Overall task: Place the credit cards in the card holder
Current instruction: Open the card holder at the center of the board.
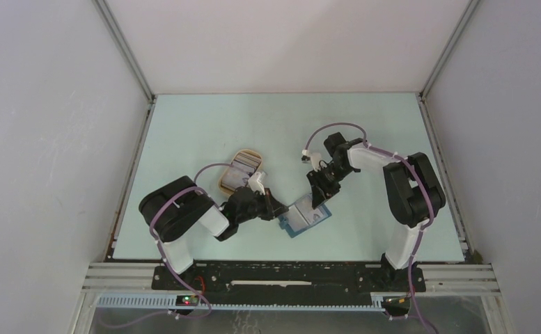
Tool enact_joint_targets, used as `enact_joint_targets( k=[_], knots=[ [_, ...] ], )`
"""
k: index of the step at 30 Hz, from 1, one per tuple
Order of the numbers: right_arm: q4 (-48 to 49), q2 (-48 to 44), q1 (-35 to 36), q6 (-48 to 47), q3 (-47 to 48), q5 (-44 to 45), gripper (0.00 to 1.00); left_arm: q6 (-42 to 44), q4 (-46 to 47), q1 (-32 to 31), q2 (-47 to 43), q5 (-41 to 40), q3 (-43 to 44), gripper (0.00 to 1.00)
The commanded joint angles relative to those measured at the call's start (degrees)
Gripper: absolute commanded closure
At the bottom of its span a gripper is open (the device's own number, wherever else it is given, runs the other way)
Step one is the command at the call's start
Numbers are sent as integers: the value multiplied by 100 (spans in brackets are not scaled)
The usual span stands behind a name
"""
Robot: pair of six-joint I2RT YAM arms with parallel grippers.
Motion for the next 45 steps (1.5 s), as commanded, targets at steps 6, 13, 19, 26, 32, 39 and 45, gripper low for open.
enact_joint_targets(
  k=[6,13,19,26,32,39,45],
  knots=[
    [-322,-3,-75,41,220,-1284,60,160,33,-74,94,127,24,100],
    [-428,43,-303,61,234,-2329,62,-15,391,-75,51,199,-92,99],
    [-393,243,-221,190,230,-2529,74,-214,761,-65,-57,288,-209,92],
    [-245,397,-69,410,230,-2363,94,-514,1423,-33,98,502,-301,82],
    [-253,472,-42,420,232,-2896,100,-782,2109,46,330,653,-419,75],
    [-255,630,1,445,232,-3049,97,-776,2110,52,254,583,-473,68],
    [-261,774,40,476,236,-3205,100,-794,2115,53,249,555,-480,59]
  ],
)
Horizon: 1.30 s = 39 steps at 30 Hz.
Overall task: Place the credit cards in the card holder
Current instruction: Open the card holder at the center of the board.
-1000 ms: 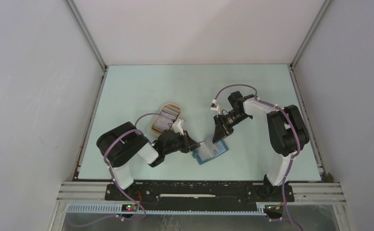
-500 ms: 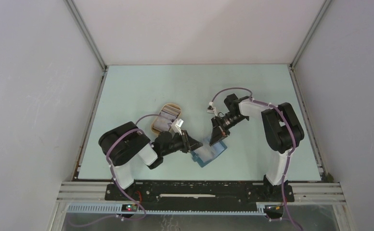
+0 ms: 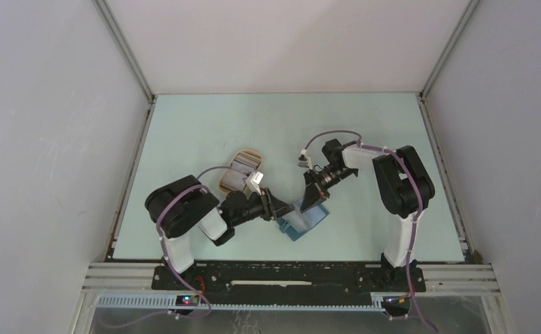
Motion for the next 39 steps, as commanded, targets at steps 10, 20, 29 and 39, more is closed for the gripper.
enact_joint_targets(
  k=[10,20,29,39],
  knots=[
    [42,332,119,167,162,-478,100,-105,284,19,-50,-86,-114,45],
    [170,289,-119,322,142,-291,100,-131,177,70,272,-192,-41,51],
    [360,40,-69,369,127,983,100,-76,161,190,376,-221,-134,59],
    [349,-237,75,146,123,1541,100,81,-72,277,315,-319,-247,64]
  ],
)
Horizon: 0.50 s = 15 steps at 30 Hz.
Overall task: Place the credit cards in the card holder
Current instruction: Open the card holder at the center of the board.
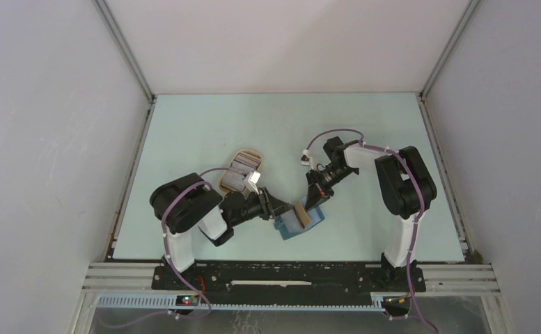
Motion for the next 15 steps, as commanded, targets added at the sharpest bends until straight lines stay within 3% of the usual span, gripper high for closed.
enact_joint_targets(
  k=[1,9,15],
  knots=[
    [152,-188,218,-229,120,540,100,343,-509,120,-22,-351,-221,64],
    [2,-215,585,-342,216,-908,99,472,-763,120,-273,-422,-274,61],
    [114,-18,811,-154,241,-650,90,497,-775,130,-348,-462,-326,61]
  ],
)
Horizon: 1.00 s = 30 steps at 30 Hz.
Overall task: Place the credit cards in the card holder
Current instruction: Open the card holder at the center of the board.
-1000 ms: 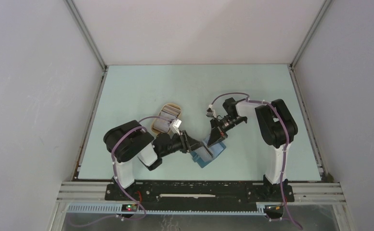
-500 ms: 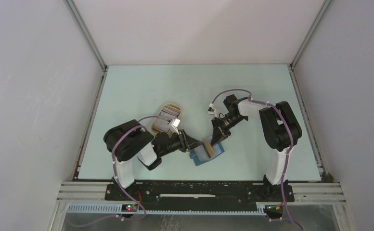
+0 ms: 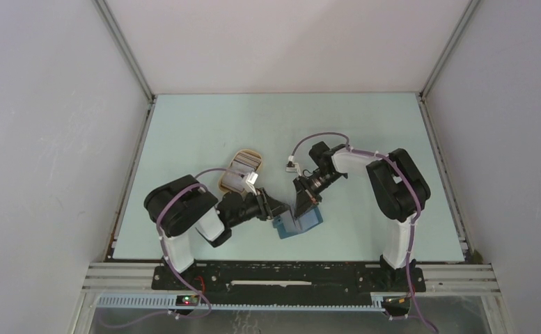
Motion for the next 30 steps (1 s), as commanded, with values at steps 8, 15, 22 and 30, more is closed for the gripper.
enact_joint_targets(
  k=[8,15,22,30],
  knots=[
    [245,292,671,192,244,730,79,554,-870,113,-726,-678,-547,55],
    [111,257,686,55,340,742,77,897,-1843,117,-1757,-1004,-693,55],
    [-358,-29,356,-649,483,423,75,1034,-2552,41,-2790,-876,-616,63],
    [-190,150,277,-406,481,1018,78,1232,-3313,-539,-3271,-875,62,68]
  ],
)
